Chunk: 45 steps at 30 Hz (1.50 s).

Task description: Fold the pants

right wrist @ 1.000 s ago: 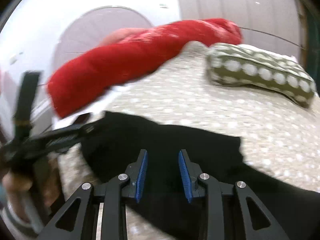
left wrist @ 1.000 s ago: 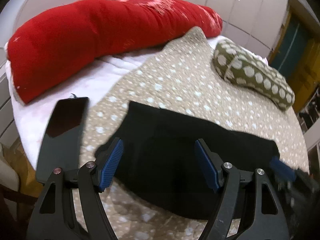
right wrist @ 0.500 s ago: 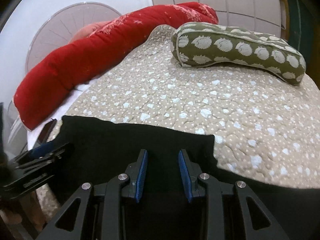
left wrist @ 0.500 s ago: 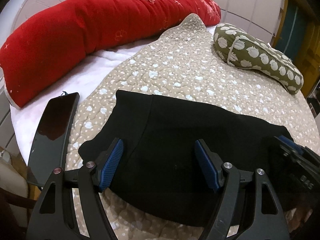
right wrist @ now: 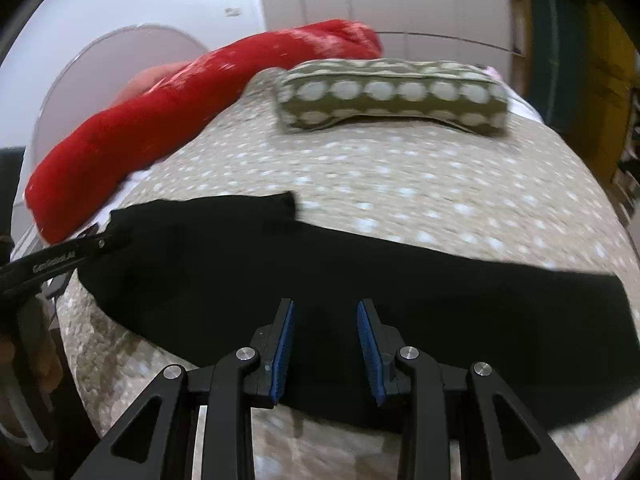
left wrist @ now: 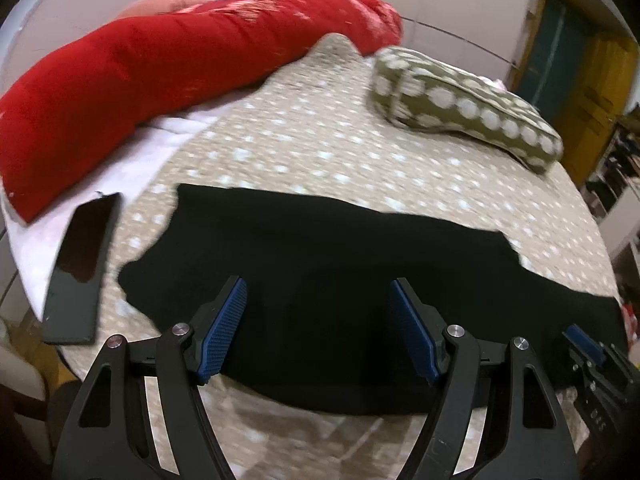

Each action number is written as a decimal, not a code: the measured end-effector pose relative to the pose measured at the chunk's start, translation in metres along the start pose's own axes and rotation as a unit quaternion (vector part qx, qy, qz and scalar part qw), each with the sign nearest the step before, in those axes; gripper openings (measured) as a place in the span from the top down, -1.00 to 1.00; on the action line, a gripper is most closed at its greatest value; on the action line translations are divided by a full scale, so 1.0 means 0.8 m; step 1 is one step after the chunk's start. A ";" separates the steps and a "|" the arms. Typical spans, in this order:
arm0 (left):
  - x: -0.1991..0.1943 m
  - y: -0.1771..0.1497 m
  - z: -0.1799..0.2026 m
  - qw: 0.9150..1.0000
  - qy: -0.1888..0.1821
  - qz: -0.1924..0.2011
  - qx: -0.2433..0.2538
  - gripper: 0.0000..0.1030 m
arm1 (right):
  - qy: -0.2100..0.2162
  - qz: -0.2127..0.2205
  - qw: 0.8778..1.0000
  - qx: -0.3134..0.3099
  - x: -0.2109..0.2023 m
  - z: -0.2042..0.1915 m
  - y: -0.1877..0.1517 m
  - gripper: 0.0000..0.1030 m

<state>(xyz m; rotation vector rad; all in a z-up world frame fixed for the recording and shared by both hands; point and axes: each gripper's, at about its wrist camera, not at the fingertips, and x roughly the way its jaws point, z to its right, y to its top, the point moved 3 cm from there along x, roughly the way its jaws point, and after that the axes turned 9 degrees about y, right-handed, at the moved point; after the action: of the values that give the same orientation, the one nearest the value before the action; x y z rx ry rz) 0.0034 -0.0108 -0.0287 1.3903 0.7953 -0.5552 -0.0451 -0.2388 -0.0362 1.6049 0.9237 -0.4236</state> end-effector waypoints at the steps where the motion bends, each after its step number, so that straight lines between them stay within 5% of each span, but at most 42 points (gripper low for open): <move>1: -0.002 -0.002 0.008 1.000 -0.006 0.000 0.006 -0.44 | -0.012 0.002 1.000 0.010 -0.007 0.014 -0.005 0.40; 7: 0.002 -0.028 0.071 0.996 -0.074 -0.027 0.051 -0.44 | -0.053 0.013 0.997 0.058 -0.043 0.086 -0.035 0.40; 12: 0.005 -0.042 0.106 0.994 -0.044 -0.013 0.097 -0.44 | -0.061 0.022 0.995 0.081 -0.070 0.122 -0.050 0.40; 19: -0.019 -0.030 0.156 0.985 -0.106 -0.006 0.135 -0.44 | -0.056 0.057 0.983 0.162 -0.128 0.172 -0.076 0.37; 23: -0.011 -0.027 0.213 0.970 -0.180 -0.053 0.157 -0.44 | -0.049 0.059 0.976 0.202 -0.145 0.192 -0.095 0.20; 28: -0.004 -0.023 0.280 0.961 -0.188 -0.064 0.194 -0.44 | -0.040 0.063 0.972 0.224 -0.145 0.211 -0.103 0.18; 40: 0.001 -0.019 0.445 0.902 -0.277 -0.092 0.317 -0.44 | -0.011 0.095 0.968 0.230 -0.133 0.220 -0.100 -0.03; 45: 0.005 -0.024 0.481 0.888 -0.302 -0.104 0.332 -0.44 | 0.007 0.101 0.966 0.237 -0.133 0.224 -0.103 -0.07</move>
<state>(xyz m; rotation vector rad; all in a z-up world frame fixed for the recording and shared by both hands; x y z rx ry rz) 0.0547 -0.3927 -0.0456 1.6094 0.2330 -1.4465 -0.1356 -0.4426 -0.0608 2.1185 0.6874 -0.5157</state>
